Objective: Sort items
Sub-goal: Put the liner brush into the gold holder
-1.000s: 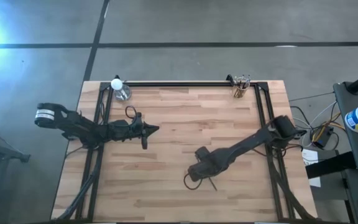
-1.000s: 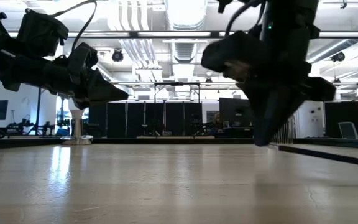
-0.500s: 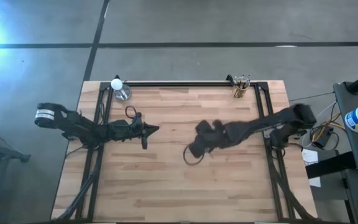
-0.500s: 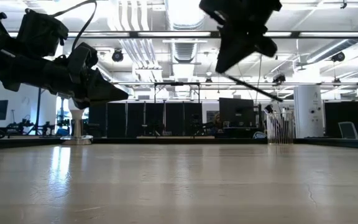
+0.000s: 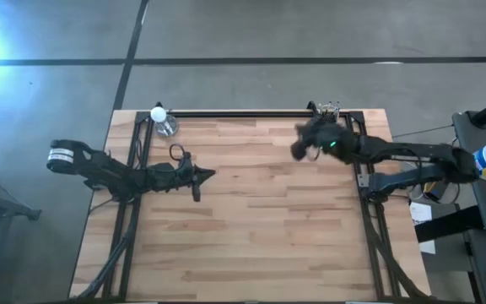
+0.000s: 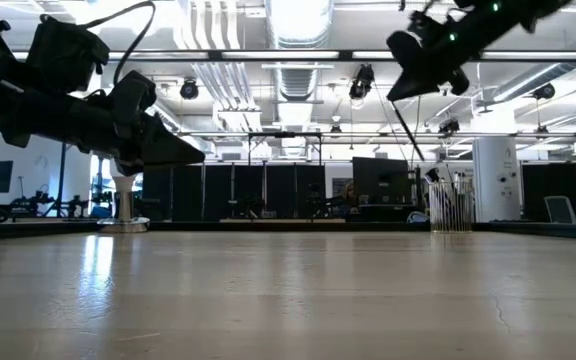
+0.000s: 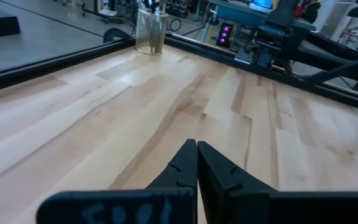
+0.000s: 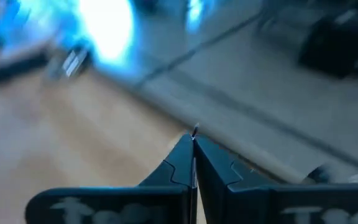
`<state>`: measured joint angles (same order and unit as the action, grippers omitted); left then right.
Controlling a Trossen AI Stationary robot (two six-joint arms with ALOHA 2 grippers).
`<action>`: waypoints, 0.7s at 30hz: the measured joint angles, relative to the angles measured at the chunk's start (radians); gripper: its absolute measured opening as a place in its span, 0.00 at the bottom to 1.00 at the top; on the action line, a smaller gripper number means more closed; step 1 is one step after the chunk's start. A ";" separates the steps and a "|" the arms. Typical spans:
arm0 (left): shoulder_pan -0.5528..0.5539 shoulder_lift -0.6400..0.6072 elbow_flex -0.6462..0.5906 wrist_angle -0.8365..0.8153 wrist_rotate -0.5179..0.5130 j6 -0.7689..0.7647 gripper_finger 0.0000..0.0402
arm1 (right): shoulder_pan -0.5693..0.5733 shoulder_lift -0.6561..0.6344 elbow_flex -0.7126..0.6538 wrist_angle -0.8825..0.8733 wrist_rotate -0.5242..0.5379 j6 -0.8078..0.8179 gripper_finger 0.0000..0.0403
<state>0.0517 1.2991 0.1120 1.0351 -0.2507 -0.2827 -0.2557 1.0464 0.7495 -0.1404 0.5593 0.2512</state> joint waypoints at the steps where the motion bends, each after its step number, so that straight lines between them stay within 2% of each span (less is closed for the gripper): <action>1: 0.000 0.000 0.000 0.000 -0.010 0.001 0.01 | -0.041 -0.030 -0.043 0.087 0.015 -0.036 0.02; 5: 0.000 0.000 0.000 0.001 -0.041 0.001 0.01 | -0.180 -0.091 -0.186 0.397 0.110 -0.166 0.02; 9: 0.000 0.000 0.008 0.002 -0.075 0.003 0.01 | -0.280 -0.095 -0.280 0.610 0.214 -0.257 0.02; 13: 0.000 0.000 0.022 0.002 -0.089 0.024 0.01 | -0.359 -0.062 -0.334 0.722 0.256 -0.282 0.02; 21: 0.000 0.000 0.047 0.003 -0.091 0.054 0.01 | -0.482 0.054 -0.417 0.945 0.257 -0.278 0.02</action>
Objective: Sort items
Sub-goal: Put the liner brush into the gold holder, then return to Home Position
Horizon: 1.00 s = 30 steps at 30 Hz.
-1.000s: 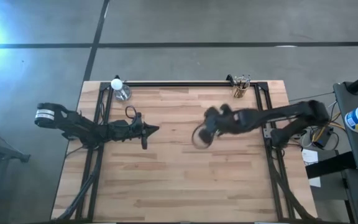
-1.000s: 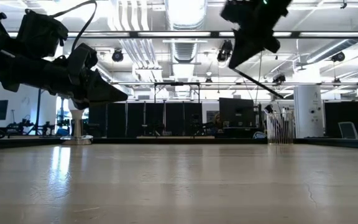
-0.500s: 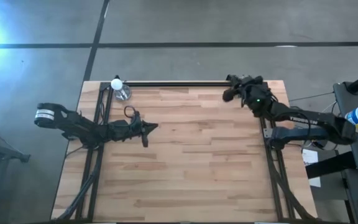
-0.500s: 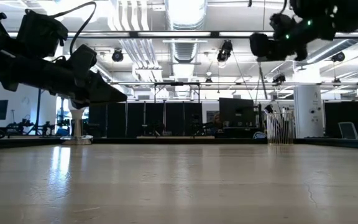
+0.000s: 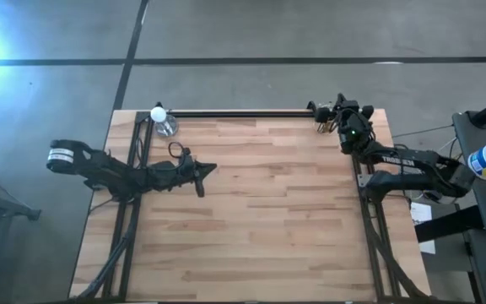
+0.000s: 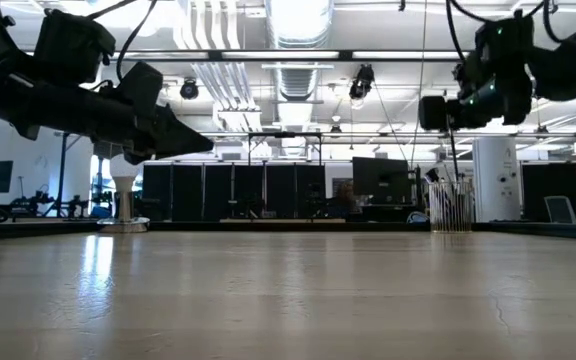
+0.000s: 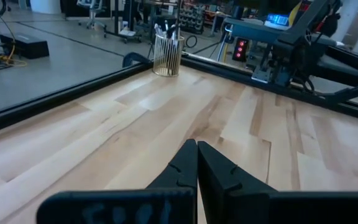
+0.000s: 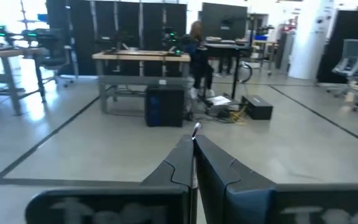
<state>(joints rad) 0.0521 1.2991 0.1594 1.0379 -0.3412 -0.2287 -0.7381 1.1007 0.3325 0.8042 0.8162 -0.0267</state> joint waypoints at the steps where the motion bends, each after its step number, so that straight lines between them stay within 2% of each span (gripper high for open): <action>1: 0.000 0.000 0.001 0.000 0.000 0.000 0.01 | -0.008 0.018 -0.007 0.019 0.000 0.003 0.02; 8: 0.001 0.000 0.001 0.000 -0.001 -0.006 0.01 | -0.029 0.121 -0.013 0.047 -0.027 0.059 0.02; 14: 0.008 0.000 0.001 0.000 -0.001 -0.013 0.01 | -0.026 0.154 -0.010 0.044 -0.009 0.079 0.05; 19: 0.025 0.000 0.000 -0.001 0.015 -0.016 0.00 | -0.025 0.119 -0.010 -0.015 -0.009 0.094 0.12; 25: 0.061 -0.008 0.000 -0.003 0.111 -0.032 0.00 | -0.025 0.014 -0.009 -0.151 -0.008 0.126 0.22; 27: 0.077 -0.018 -0.001 -0.003 0.148 -0.032 0.00 | -0.021 -0.038 -0.009 -0.224 -0.053 0.133 0.23; 30: 0.104 -0.051 -0.002 -0.003 0.212 -0.031 0.00 | -0.007 -0.122 -0.009 -0.335 -0.213 0.156 0.21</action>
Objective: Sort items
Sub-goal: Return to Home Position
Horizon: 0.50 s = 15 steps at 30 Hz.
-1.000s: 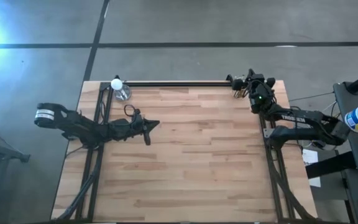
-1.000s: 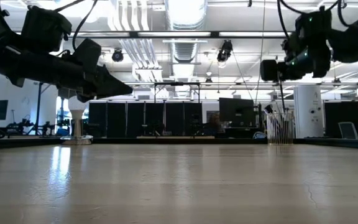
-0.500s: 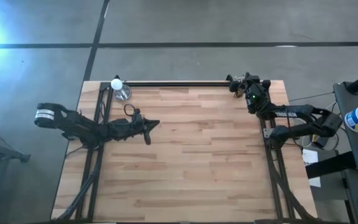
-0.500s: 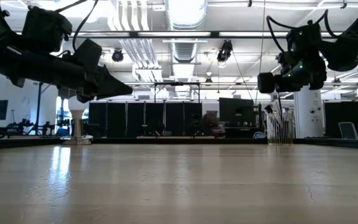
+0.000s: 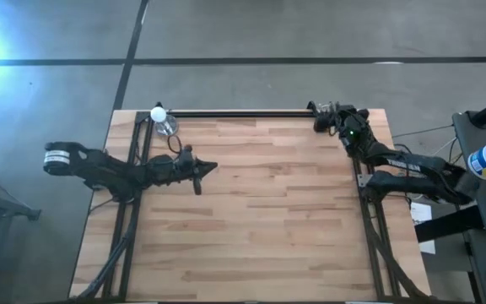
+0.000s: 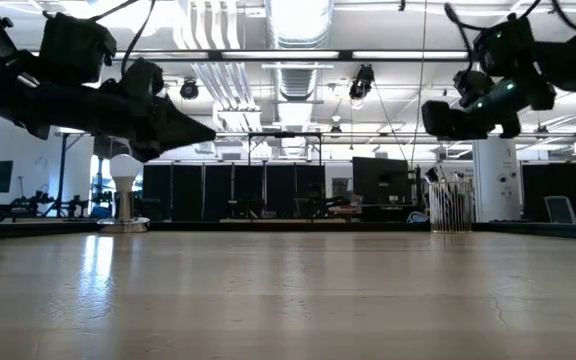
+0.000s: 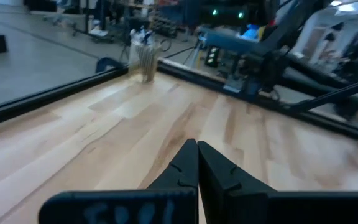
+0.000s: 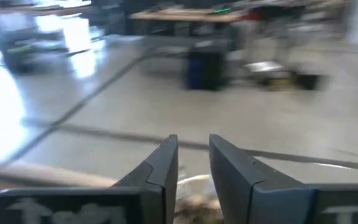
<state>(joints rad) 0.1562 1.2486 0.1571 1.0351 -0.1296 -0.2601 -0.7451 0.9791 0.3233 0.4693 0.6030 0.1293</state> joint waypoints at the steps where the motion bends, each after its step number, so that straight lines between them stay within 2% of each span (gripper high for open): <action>1: 0.010 -0.015 -0.002 -0.001 0.021 0.003 0.00 | 0.006 -0.026 0.000 -0.039 -0.063 0.008 0.19; 4: 0.044 -0.070 -0.023 -0.006 0.076 0.010 0.00 | 0.034 -0.084 -0.010 -0.097 -0.233 -0.006 0.12; 9: 0.103 -0.186 -0.078 -0.051 0.107 0.012 0.00 | 0.111 -0.138 -0.070 -0.039 -0.549 -0.097 0.03; 15: 0.134 -0.324 -0.123 -0.170 0.114 -0.004 0.00 | 0.209 -0.165 -0.099 -0.018 -0.734 -0.140 0.02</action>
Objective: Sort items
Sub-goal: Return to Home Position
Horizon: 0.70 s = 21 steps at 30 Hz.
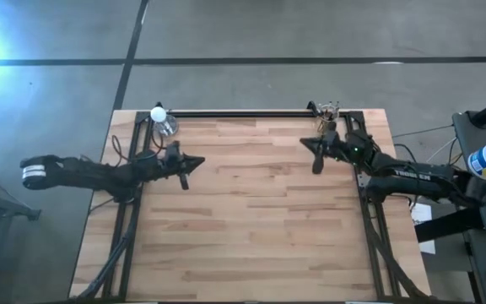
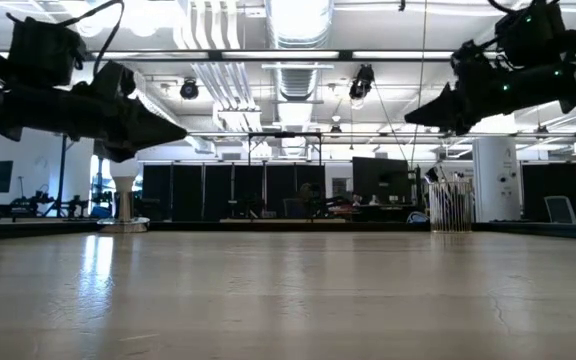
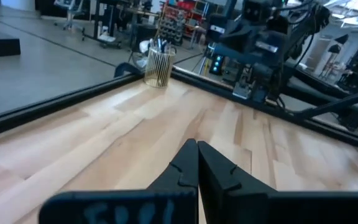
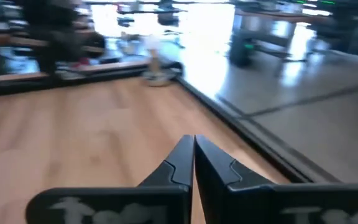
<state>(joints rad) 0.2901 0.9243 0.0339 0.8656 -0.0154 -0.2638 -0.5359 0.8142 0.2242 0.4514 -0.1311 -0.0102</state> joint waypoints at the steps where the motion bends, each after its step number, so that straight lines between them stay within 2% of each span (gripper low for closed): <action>1: 0.000 -0.022 -0.005 -0.021 0.000 0.001 0.00 | 0.012 -0.005 0.000 0.001 -0.023 -0.004 0.02; 6: 0.000 -0.130 -0.025 -0.083 -0.003 0.004 0.00 | 0.042 -0.054 -0.023 0.001 -0.164 -0.017 0.02; 10: 0.000 -0.216 -0.025 -0.169 -0.023 0.040 0.00 | 0.041 -0.119 -0.051 -0.019 -0.236 -0.016 0.02; 17: 0.000 -0.353 -0.026 -0.289 -0.039 0.053 0.00 | 0.041 -0.298 -0.107 -0.117 -0.246 0.005 0.02; 21: -0.001 -0.417 -0.026 -0.347 -0.050 0.053 0.00 | 0.041 -0.420 -0.129 -0.188 -0.201 0.008 0.02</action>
<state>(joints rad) 0.2893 0.5073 0.0082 0.5188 -0.0658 -0.2108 -0.4946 0.3940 0.0951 0.2632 -0.3319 -0.0027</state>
